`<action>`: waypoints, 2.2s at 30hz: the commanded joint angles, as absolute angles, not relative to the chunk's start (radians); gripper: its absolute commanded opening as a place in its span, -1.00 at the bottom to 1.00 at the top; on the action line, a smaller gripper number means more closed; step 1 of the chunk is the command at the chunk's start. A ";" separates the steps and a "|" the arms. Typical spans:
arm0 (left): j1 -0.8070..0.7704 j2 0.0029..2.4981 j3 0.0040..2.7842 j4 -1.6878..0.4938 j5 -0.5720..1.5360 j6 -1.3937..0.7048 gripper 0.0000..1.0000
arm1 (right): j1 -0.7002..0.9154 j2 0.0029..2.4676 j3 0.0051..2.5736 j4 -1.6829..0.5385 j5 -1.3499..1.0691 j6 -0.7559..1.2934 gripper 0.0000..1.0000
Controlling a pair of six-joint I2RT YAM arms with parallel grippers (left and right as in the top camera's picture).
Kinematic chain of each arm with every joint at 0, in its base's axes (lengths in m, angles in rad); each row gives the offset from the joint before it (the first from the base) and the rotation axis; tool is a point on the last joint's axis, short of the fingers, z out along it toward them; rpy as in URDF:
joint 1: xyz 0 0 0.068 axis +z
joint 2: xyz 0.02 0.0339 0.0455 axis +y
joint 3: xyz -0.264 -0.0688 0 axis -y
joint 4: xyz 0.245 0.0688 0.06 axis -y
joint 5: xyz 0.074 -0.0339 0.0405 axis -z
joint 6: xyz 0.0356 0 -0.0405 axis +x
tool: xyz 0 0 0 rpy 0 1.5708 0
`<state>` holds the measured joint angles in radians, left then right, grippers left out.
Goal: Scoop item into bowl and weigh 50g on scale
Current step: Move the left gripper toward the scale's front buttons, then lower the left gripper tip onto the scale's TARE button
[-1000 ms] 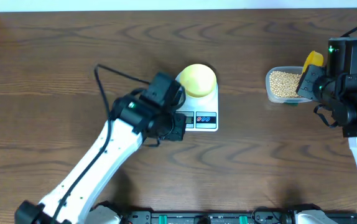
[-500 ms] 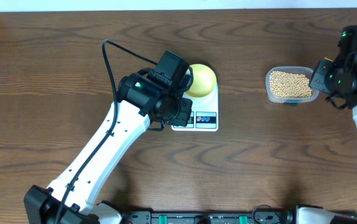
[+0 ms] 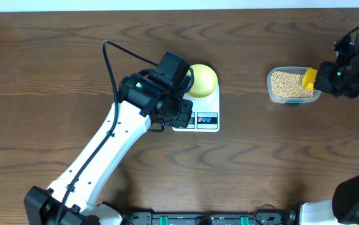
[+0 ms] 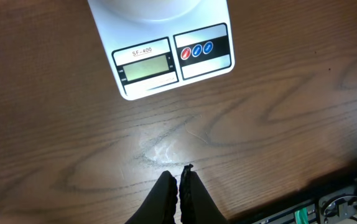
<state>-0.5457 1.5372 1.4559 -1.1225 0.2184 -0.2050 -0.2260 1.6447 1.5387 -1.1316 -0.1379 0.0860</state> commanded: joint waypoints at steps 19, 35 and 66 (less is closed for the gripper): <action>-0.642 1.634 1.382 -0.967 0.279 -0.199 -0.86 | -0.228 1.692 1.542 -1.116 -0.168 0.066 -0.98; -0.651 1.615 1.245 -0.802 0.178 -0.185 -0.85 | -0.228 1.692 1.542 -1.118 -0.168 0.065 -0.98; -0.653 1.656 0.933 -0.178 0.119 -0.180 -0.86 | -0.228 1.692 1.542 -1.113 -0.168 0.065 -0.98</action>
<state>-0.6548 1.6260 0.9386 -0.2020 0.1318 -0.2005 -0.2260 1.6951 1.5387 -1.1133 -0.1616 0.0814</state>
